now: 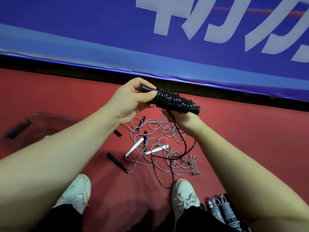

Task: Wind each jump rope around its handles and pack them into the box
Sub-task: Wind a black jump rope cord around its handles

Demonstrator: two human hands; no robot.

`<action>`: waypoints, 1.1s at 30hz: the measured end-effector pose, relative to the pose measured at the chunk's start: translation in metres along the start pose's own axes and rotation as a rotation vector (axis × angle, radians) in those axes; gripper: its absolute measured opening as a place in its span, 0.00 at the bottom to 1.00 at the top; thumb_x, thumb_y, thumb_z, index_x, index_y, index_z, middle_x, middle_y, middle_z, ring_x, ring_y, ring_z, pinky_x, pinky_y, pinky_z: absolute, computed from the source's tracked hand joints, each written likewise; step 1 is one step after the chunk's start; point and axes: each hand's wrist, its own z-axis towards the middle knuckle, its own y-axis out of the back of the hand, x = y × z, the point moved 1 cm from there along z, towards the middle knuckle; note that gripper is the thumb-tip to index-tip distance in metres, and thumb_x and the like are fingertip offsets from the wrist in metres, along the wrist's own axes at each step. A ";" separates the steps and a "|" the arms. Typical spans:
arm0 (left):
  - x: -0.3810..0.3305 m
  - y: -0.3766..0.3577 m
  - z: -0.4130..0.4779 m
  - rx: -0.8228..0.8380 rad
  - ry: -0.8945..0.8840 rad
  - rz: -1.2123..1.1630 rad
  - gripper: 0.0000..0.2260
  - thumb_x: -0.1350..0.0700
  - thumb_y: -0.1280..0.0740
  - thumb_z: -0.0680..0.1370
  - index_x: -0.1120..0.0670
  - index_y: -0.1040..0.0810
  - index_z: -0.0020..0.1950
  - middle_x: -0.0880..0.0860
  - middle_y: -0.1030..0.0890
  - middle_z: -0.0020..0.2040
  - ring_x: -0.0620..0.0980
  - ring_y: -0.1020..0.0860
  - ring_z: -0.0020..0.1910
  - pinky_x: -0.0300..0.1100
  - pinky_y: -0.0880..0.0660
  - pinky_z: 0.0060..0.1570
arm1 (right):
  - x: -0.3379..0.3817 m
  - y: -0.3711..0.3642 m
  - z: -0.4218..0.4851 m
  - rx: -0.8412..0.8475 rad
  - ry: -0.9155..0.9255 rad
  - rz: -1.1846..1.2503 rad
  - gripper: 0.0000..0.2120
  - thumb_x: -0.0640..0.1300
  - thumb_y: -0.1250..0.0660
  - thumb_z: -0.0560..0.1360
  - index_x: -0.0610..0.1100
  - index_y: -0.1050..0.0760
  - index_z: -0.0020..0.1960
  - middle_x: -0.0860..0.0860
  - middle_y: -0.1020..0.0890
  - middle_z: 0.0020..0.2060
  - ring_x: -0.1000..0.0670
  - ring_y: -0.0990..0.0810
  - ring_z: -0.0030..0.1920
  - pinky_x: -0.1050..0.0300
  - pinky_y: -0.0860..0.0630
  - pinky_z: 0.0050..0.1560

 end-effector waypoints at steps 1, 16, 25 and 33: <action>0.000 0.000 0.003 -0.063 0.003 -0.053 0.10 0.71 0.37 0.75 0.58 0.27 0.39 0.52 0.22 0.35 0.45 0.21 0.29 0.35 0.23 0.31 | -0.003 -0.009 0.003 -0.066 -0.013 -0.012 0.11 0.41 0.42 0.79 0.46 0.29 0.39 0.56 0.30 0.26 0.57 0.36 0.26 0.59 0.39 0.31; 0.012 0.042 0.024 -0.443 -0.064 0.046 0.09 0.69 0.32 0.74 0.57 0.26 0.39 0.55 0.25 0.41 0.48 0.21 0.32 0.38 0.21 0.33 | 0.025 -0.048 -0.001 -0.113 0.267 -1.369 0.13 0.41 0.46 0.80 0.45 0.33 0.64 0.47 0.24 0.52 0.41 0.23 0.48 0.56 0.47 0.27; 0.016 0.036 0.021 -0.291 -0.252 0.713 0.08 0.65 0.28 0.72 0.54 0.23 0.40 0.53 0.22 0.42 0.47 0.21 0.33 0.32 0.24 0.31 | 0.054 -0.036 -0.002 -0.088 0.621 -1.591 0.11 0.38 0.21 0.54 0.45 0.20 0.32 0.50 0.26 0.24 0.46 0.27 0.23 0.63 0.44 0.29; 0.013 0.029 0.011 0.233 -0.172 1.048 0.07 0.62 0.26 0.69 0.51 0.18 0.42 0.42 0.21 0.34 0.36 0.24 0.32 0.39 0.24 0.43 | 0.076 0.011 0.005 0.325 0.492 -1.473 0.13 0.52 0.41 0.79 0.51 0.23 0.59 0.52 0.22 0.51 0.47 0.22 0.50 0.56 0.36 0.39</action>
